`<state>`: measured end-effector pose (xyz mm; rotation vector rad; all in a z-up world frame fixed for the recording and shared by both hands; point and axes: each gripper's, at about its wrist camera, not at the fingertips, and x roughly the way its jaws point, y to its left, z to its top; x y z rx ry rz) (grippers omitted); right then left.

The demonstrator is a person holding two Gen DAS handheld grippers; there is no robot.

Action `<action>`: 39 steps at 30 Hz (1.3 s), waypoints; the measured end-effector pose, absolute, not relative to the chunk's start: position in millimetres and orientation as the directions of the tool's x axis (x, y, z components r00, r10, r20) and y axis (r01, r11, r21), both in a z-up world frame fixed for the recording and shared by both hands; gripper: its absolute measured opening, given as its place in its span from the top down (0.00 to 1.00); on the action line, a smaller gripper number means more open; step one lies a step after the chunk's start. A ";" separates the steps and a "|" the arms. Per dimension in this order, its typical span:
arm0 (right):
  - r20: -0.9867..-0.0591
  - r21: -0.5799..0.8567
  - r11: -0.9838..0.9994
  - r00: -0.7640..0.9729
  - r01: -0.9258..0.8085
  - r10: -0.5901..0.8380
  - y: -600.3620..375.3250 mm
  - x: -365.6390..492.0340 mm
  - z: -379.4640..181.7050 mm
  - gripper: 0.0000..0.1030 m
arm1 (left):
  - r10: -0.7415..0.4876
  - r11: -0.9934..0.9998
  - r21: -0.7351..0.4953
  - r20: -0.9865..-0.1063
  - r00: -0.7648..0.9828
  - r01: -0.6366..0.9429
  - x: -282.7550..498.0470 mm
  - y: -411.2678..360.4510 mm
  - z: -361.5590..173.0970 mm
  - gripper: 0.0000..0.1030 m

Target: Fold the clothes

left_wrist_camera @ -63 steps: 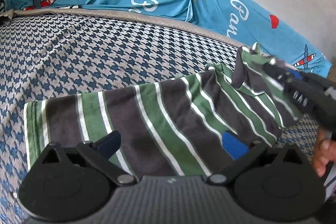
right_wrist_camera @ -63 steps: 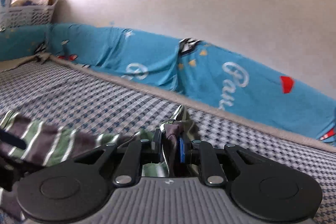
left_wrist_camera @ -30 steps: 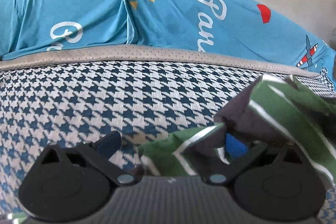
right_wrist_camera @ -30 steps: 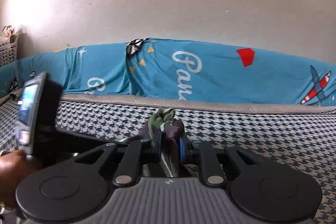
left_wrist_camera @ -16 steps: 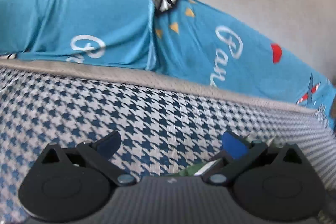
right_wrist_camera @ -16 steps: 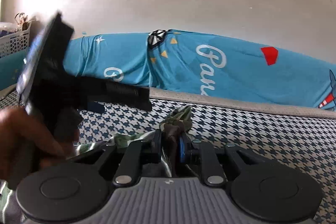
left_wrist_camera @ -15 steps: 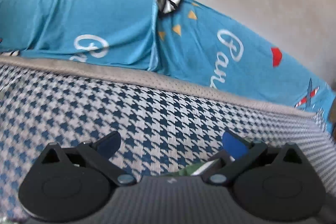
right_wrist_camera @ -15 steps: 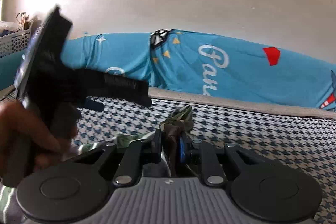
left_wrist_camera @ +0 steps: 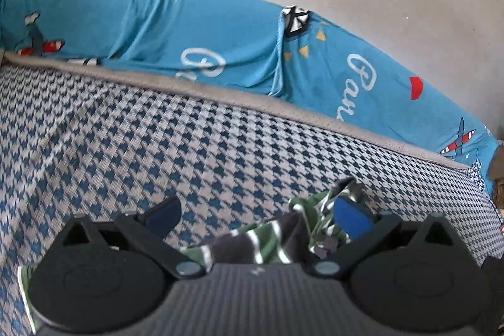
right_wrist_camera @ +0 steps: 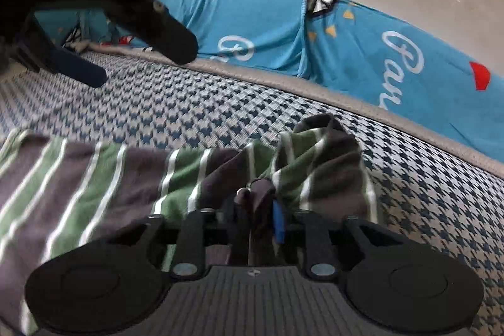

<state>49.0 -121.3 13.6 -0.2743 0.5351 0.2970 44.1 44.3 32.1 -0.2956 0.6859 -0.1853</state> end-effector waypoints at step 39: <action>-0.600 0.023 0.928 0.738 -0.371 0.310 -191.4 -3.4 50.2 0.62 | -0.260 0.951 -0.305 -0.679 0.687 0.058 51.2 60.4 50.4 0.00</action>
